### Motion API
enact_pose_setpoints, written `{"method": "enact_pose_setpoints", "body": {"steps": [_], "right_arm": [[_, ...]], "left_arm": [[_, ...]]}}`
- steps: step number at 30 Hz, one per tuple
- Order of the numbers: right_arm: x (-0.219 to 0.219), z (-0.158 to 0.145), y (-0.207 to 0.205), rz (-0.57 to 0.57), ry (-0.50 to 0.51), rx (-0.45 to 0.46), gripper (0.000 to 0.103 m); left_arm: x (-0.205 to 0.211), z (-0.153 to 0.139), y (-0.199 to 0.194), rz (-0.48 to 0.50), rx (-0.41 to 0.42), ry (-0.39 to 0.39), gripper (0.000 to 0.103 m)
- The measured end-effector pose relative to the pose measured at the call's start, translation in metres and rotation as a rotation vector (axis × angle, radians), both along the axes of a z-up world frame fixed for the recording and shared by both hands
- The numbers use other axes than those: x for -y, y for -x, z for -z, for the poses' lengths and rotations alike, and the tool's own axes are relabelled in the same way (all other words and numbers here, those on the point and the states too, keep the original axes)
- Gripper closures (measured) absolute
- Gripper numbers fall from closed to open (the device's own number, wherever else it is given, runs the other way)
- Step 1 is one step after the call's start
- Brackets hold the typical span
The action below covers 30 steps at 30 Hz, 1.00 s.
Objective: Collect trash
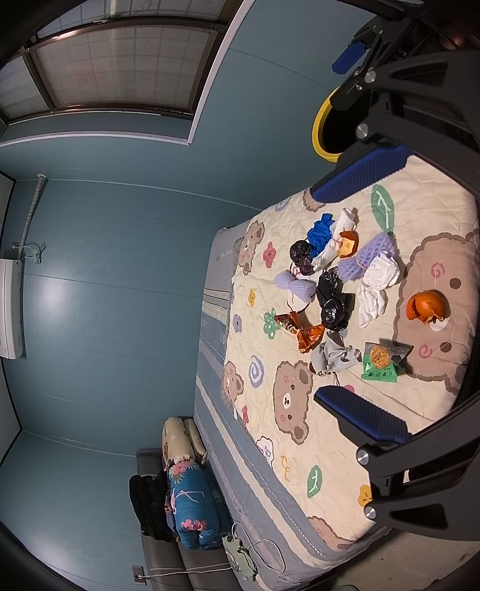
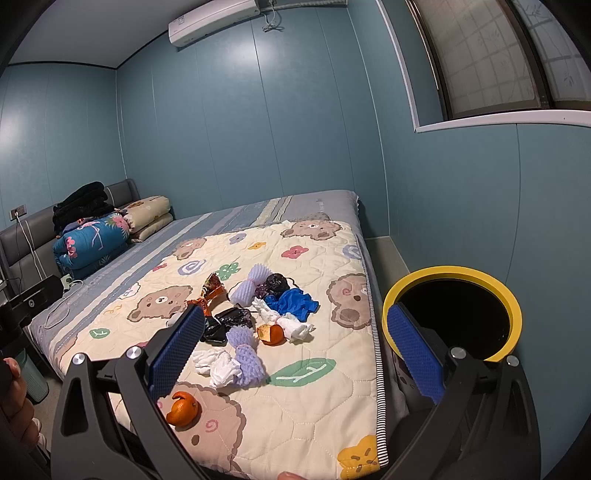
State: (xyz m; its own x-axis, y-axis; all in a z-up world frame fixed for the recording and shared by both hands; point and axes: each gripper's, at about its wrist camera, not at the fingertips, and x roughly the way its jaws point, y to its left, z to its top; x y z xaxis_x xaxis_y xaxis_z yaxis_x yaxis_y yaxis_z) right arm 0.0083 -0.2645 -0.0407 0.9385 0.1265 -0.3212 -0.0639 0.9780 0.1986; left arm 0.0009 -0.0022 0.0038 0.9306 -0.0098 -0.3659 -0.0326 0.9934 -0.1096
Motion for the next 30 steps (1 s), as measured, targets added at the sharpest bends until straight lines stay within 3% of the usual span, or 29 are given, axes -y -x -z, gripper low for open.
{"method": "enact_pose_setpoints", "body": {"steps": [23,25,30], "right_arm": [[-0.002,0.010,-0.018,-0.028,0.021,-0.028,0.008],[-0.001,0.012,-0.028,-0.042,0.028,-0.048,0.008],[-0.002,0.023,-0.053,-0.115,0.045,-0.096,0.008]], "left_arm": [[-0.013,0.023,-0.011,-0.020,-0.040,0.037,0.007],[-0.022,0.032,-0.019,-0.021,-0.079,0.068,0.007],[-0.046,0.060,-0.044,-0.088,-0.216,0.060,0.007]]}}
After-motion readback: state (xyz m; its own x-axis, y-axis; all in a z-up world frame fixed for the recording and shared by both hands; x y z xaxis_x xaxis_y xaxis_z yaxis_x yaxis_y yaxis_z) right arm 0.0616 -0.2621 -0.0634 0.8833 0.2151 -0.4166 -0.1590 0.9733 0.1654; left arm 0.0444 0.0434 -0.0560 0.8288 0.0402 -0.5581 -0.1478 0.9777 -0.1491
